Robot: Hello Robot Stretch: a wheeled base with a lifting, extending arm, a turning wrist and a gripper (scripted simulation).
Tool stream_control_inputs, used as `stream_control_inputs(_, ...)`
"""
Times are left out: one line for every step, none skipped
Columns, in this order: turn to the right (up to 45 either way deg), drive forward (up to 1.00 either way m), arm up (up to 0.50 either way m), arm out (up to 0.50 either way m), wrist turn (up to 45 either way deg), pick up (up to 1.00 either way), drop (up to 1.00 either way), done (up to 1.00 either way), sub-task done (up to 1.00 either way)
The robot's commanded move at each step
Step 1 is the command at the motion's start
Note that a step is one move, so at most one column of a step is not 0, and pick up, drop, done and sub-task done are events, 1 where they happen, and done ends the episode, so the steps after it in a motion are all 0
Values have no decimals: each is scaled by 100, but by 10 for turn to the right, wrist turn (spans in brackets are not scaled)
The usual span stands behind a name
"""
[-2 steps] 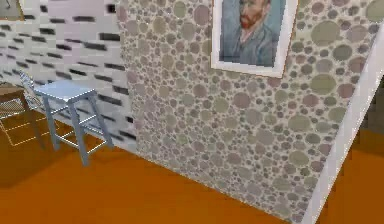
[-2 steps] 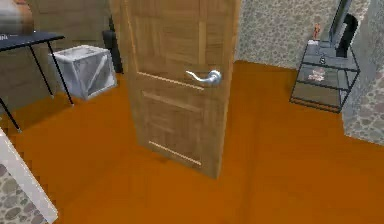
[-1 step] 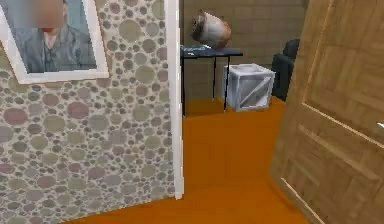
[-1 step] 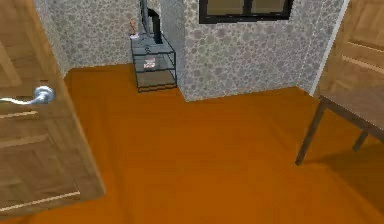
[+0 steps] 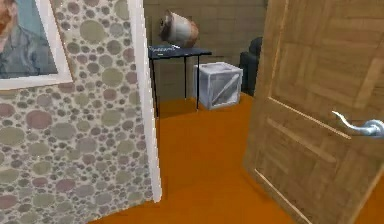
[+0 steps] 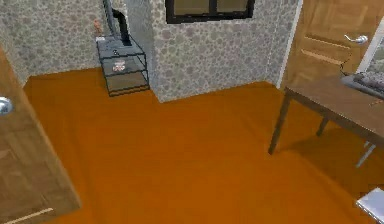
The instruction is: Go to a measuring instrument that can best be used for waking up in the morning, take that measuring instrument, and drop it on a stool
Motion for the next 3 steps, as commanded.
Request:
stream_control_inputs(0,65,0,0,0,0,0,0,0)
stream_control_inputs(90,0,0,0,0,0,0,0,0)
stream_control_inputs(30,0,0,0,0,0,0,0,0)
